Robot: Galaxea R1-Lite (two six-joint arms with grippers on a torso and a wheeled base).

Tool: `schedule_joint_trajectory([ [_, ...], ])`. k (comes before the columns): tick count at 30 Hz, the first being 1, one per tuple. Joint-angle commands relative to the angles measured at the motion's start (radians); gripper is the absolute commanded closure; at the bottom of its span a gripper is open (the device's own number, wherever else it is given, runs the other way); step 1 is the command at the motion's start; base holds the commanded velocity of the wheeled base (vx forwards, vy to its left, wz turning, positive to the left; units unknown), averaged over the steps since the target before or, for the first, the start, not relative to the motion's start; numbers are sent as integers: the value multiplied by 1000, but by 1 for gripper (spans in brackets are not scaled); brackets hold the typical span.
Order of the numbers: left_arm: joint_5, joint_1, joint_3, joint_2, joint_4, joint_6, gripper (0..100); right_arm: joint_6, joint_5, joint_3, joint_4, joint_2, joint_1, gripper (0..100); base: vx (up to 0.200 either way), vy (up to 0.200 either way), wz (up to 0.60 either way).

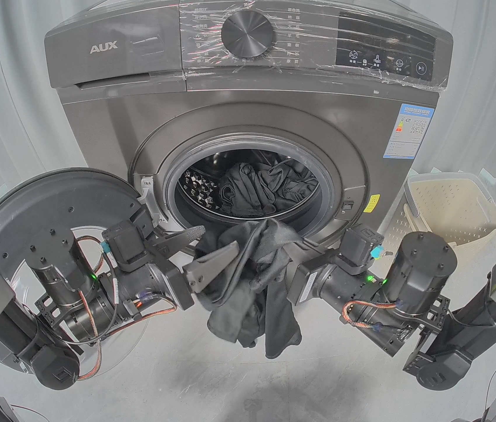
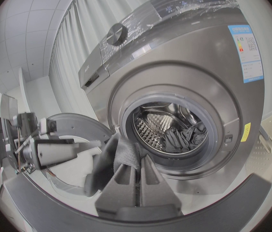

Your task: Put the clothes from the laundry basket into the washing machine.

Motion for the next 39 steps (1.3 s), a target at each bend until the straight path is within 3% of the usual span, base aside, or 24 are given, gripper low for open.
schedule_joint_trajectory([
  [1,2,1,22,41,0,2,0,2,0,5,-10,-51,1,100,0,0,0],
  [5,4,-7,50,81,0,13,0,1,3,48,-27,-106,-1,100,0,0,0],
  [14,2,-18,111,109,0,31,0,-5,4,42,-23,-134,-18,100,0,0,0],
  [17,2,-18,126,127,0,78,0,-7,3,31,-23,-134,-22,100,0,0,0],
  [18,2,-18,126,127,0,78,0,-7,3,31,-23,-134,-22,100,0,0,0],
  [19,1,-18,135,133,0,109,0,-7,3,20,-23,-134,-27,100,0,0,0],
  [21,-1,-19,137,149,0,121,0,-7,1,13,-23,-136,-29,100,0,0,0],
  [29,4,-53,114,233,0,128,0,-5,-2,-17,-21,-151,-38,100,0,0,0],
  [39,4,-22,79,333,-1,140,0,-5,-5,-52,-15,-178,-25,100,0,0,0],
])
